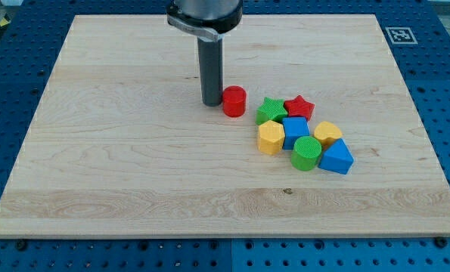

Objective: Push the red circle down a bit

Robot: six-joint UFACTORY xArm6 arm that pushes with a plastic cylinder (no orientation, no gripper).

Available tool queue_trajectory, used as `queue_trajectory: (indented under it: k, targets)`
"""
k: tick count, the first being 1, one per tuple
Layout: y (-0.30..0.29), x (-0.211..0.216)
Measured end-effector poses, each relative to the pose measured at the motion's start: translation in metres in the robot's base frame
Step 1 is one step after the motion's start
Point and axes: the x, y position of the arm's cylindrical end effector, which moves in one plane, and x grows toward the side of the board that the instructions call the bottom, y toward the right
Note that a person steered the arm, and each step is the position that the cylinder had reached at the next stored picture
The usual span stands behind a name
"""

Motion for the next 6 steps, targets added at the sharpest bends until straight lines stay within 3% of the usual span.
queue_trajectory:
  k: [1,3,6]
  targets:
    - [0.000,0.009]
    - [0.002,-0.039]
    - [0.065,0.000]
